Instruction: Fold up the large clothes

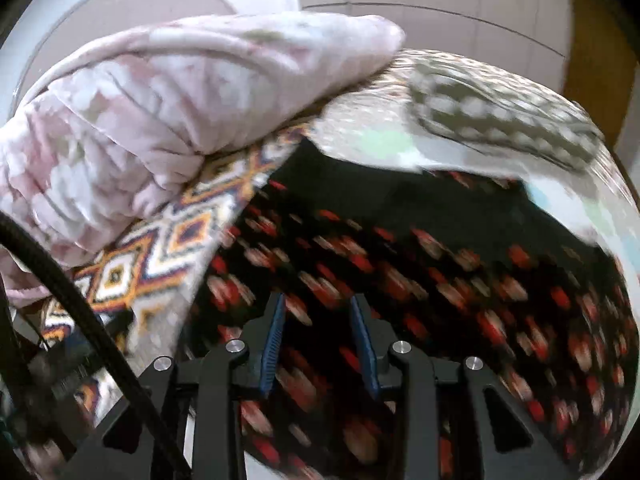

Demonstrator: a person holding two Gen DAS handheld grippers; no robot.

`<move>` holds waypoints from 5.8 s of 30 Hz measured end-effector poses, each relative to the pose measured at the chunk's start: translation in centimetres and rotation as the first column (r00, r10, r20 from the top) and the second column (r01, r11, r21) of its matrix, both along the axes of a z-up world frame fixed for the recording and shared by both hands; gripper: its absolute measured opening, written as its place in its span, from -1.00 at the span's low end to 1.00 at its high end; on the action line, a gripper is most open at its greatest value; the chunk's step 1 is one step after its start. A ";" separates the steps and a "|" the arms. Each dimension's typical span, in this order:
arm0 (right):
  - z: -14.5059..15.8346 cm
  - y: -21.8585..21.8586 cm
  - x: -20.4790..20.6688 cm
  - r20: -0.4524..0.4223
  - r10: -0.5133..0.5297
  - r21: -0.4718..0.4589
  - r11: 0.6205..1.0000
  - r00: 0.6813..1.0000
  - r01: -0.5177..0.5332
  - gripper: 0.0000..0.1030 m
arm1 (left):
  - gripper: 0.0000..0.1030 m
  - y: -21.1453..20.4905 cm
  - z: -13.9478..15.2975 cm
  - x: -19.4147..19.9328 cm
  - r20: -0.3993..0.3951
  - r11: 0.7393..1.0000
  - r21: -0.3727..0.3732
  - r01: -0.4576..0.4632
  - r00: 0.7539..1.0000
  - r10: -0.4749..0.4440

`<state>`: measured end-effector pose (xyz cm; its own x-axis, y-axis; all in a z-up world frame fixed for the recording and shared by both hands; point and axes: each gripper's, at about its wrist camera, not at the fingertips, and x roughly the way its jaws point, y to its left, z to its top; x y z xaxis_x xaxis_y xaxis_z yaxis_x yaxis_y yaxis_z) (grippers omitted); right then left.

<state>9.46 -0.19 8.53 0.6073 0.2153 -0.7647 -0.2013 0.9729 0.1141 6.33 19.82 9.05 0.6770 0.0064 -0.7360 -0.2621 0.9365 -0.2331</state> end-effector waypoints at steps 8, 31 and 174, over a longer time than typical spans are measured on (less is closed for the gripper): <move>-5.4 -8.1 -3.5 -0.052 -0.105 0.054 0.993 0.993 0.107 -0.77 | 0.67 -6.3 0.3 0.7 0.020 0.991 0.061 0.122 0.992 -0.124; -3.5 -26.1 -10.1 -0.032 -0.503 0.242 0.835 0.864 0.495 -0.90 | 0.77 -7.8 -1.8 1.6 -0.051 0.985 0.105 0.136 0.990 -0.131; -3.8 8.8 1.9 0.004 0.130 0.164 0.978 0.992 -0.129 -0.75 | 0.74 9.5 1.2 0.1 0.054 0.983 -0.114 -0.147 0.987 0.154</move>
<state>11.37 8.57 4.74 0.5609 0.4144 -0.7167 -0.3229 0.9066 0.2716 6.42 29.30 10.26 0.7190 0.0339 -0.6941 -0.3799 0.8555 -0.3518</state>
